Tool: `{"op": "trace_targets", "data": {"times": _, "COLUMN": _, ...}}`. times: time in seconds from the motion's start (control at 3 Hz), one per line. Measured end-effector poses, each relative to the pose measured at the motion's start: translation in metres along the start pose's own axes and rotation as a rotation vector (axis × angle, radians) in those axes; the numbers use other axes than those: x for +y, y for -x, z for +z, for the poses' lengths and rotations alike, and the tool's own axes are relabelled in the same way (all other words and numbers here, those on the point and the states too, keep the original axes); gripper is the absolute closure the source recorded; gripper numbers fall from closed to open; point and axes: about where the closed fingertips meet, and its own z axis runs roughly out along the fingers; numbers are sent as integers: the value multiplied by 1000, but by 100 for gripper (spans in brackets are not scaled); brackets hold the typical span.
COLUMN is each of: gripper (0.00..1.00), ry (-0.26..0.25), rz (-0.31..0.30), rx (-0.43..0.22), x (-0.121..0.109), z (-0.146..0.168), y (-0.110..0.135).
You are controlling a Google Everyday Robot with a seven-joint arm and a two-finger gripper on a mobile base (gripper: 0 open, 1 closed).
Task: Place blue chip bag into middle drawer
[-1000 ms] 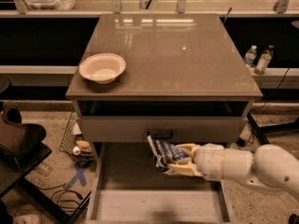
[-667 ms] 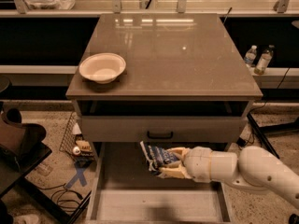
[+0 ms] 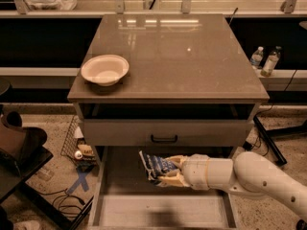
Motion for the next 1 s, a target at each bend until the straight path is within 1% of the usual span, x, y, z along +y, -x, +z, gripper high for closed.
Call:
{"op": "trace_targets", "data": {"times": 0.67, "gripper": 19, "ry": 8, "rz": -2, "rx": -2, "x": 2, "z": 3, "y": 1}}
{"op": "trace_targets", "data": {"times": 1.0, "gripper": 0, "ry": 11, "rz": -3, "rx": -3, "x": 3, "z": 4, "y": 2}}
